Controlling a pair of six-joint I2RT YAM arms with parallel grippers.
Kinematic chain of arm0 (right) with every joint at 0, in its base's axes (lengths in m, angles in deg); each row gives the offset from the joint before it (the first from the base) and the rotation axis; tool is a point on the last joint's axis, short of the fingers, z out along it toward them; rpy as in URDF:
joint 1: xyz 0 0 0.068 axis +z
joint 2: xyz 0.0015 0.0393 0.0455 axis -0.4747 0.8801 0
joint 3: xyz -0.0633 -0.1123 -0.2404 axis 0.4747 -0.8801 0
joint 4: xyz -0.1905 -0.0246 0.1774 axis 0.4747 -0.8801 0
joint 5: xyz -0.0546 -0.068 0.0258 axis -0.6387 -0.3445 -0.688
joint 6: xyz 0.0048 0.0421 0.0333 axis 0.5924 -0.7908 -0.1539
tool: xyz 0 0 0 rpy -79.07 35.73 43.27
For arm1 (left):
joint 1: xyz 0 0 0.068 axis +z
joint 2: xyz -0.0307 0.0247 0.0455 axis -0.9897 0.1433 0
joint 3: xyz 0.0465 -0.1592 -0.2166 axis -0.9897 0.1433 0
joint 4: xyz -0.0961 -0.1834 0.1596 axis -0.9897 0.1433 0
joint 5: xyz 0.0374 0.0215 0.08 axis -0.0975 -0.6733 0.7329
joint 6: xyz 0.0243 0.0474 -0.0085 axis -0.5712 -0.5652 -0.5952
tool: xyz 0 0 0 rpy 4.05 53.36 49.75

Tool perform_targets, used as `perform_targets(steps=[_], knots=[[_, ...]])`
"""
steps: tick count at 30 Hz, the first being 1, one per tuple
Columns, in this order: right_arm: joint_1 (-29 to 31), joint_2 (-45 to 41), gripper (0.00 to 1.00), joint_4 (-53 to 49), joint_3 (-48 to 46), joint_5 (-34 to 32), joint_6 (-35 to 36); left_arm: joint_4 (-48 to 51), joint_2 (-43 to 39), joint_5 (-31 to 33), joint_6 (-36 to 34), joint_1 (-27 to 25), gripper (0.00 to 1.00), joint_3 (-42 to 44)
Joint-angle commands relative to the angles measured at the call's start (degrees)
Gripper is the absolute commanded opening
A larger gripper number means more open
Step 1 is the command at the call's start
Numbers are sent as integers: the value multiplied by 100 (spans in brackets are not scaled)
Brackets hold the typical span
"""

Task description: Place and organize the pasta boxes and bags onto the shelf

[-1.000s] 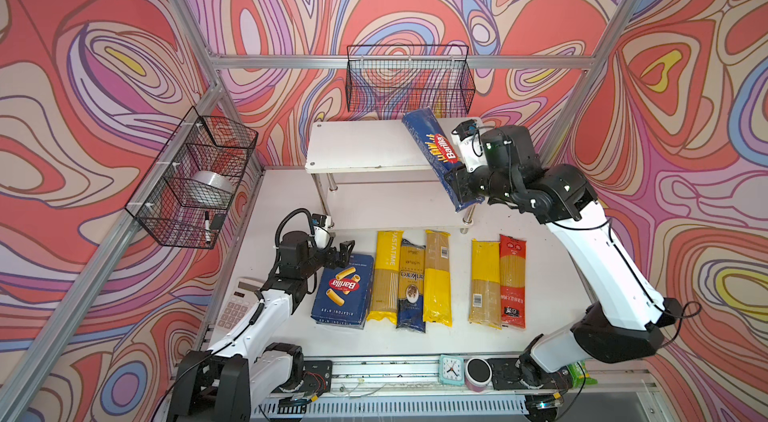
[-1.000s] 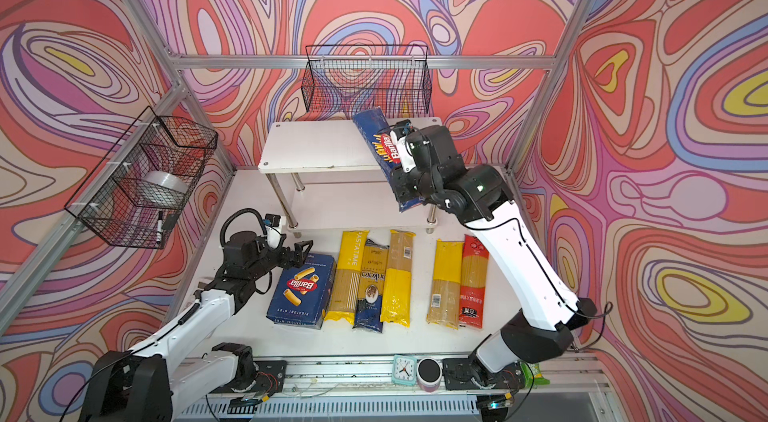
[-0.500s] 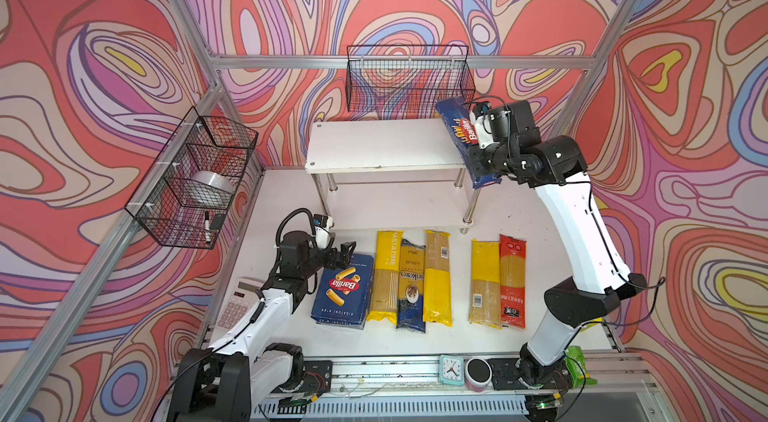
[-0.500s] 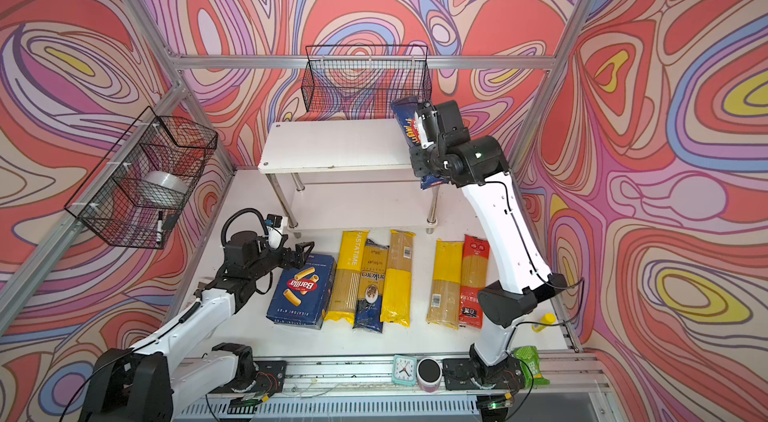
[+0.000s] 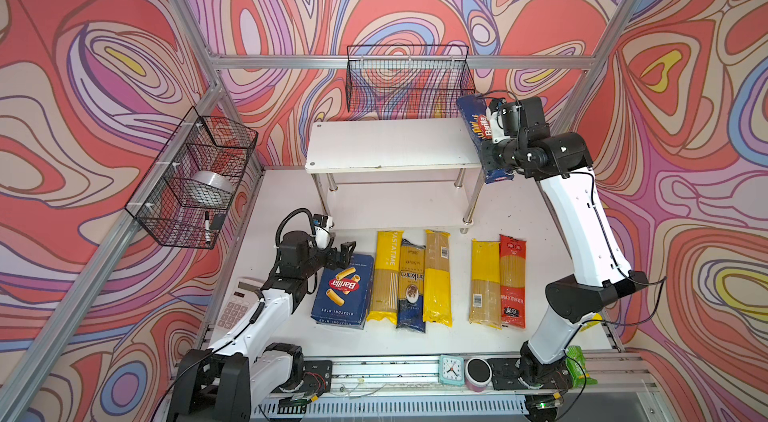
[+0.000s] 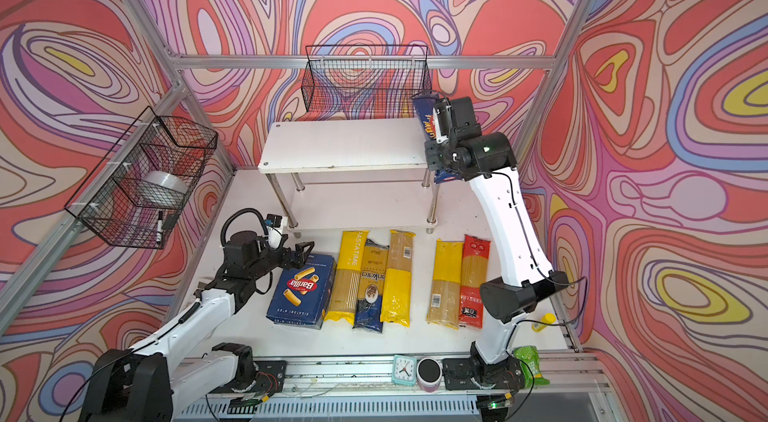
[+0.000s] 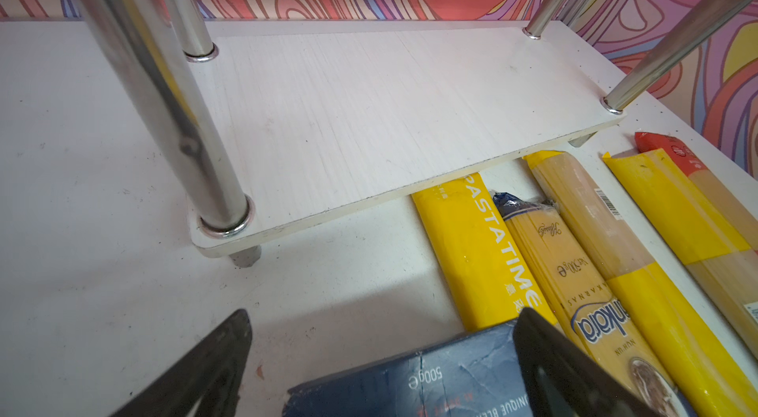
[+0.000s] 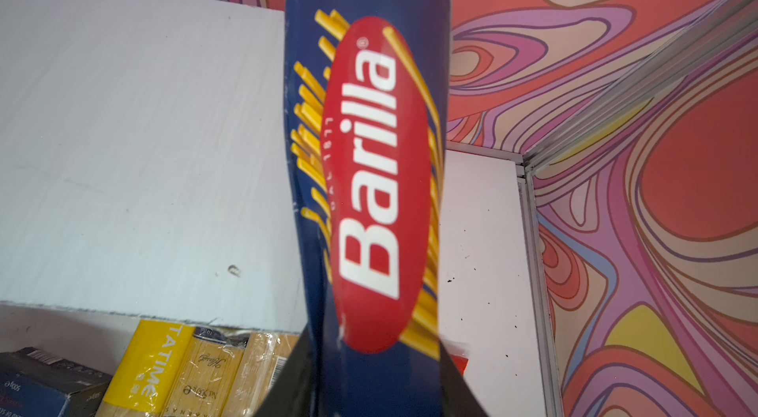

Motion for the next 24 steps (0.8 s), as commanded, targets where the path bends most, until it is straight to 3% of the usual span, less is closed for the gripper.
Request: perform_targets(steps=[1, 11, 15, 18, 24], knots=[[-6, -54, 11, 913, -34, -129, -51, -4, -81, -123, -109, -49, 100, -51], [-94, 196, 20, 1034, -145, -155, -99, -12, -104, -99, -103, -43, 100, -36], [-102, 190, 34, 1043, -187, -164, -109, -33, -160, -100, -99, -49, 100, 10], [-103, 154, 36, 1060, -238, -119, -123, -23, -116, -107, -105, -47, 100, -24], [-97, 71, 54, 980, -269, 20, -167, 5, -75, -121, -115, -40, 100, -61]])
